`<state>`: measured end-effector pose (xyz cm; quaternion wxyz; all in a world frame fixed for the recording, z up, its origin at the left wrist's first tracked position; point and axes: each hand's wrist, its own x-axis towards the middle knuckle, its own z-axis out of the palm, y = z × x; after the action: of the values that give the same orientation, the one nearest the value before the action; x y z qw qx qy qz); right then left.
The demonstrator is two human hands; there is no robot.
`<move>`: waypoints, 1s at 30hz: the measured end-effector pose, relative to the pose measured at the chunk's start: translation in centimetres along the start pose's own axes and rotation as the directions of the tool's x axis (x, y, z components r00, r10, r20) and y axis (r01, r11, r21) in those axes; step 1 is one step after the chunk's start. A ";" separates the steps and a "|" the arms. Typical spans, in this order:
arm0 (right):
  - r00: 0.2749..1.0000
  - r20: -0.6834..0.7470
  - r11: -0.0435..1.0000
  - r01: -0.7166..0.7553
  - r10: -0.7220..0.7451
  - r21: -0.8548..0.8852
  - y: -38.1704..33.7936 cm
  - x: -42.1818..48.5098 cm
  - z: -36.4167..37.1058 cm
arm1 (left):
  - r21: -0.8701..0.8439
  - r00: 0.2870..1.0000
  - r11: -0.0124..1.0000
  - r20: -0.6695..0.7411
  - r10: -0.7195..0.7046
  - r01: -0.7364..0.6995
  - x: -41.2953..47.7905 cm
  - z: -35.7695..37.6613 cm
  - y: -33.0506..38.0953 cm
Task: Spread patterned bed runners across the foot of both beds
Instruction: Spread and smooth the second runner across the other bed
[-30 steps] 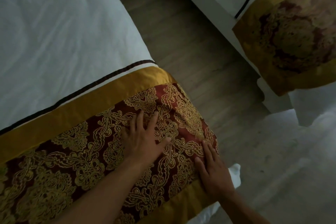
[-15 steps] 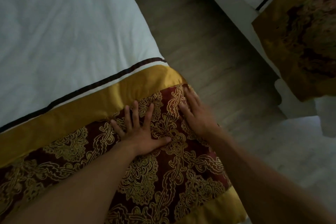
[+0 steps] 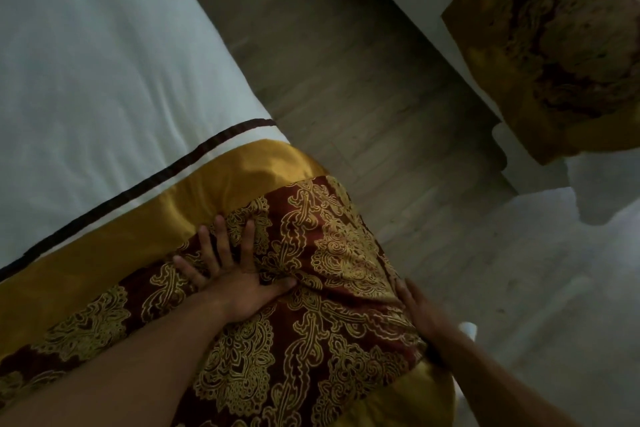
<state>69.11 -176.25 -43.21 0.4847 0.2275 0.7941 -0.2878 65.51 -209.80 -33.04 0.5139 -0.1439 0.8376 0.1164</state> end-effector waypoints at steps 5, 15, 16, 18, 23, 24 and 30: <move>0.990 -0.051 0.986 0.137 -0.132 0.096 -0.7 -1.0 -0.3 | 0.022 1.000 1.000 0.007 -0.013 0.013 -0.2 -0.1 0.4; 0.985 -0.170 0.999 0.012 -0.005 0.038 -0.8 -1.9 0.0 | 0.033 1.000 0.999 -0.016 -0.004 0.004 -0.6 0.1 0.7; 0.992 -0.124 0.996 -0.014 0.024 0.085 -0.8 -2.0 -0.1 | 0.031 1.000 1.000 -0.017 -0.003 0.004 -0.6 0.1 0.7; 0.989 -0.145 0.995 0.015 0.000 0.102 -0.9 -2.3 -0.4 | 0.030 1.000 1.000 -0.020 -0.005 0.006 -0.7 0.1 0.7; 0.888 -0.367 0.926 0.350 -0.278 0.143 -2.7 -4.4 -1.3 | 0.030 0.999 1.000 -0.035 0.004 -0.003 -0.6 0.3 0.5; 0.863 -0.390 0.897 0.409 -0.322 0.166 -3.1 -4.7 -1.3 | 0.028 0.999 1.000 -0.037 0.004 -0.003 -0.6 0.3 0.6; 0.843 -0.404 0.770 0.509 -0.355 0.385 -5.3 -6.3 -1.8 | 0.021 0.999 1.000 -0.040 0.010 -0.009 -0.6 0.3 0.5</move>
<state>67.22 -179.43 -35.60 0.2026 0.1904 0.7944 -0.5401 65.89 -209.17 -32.59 0.4977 -0.1369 0.8497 0.1071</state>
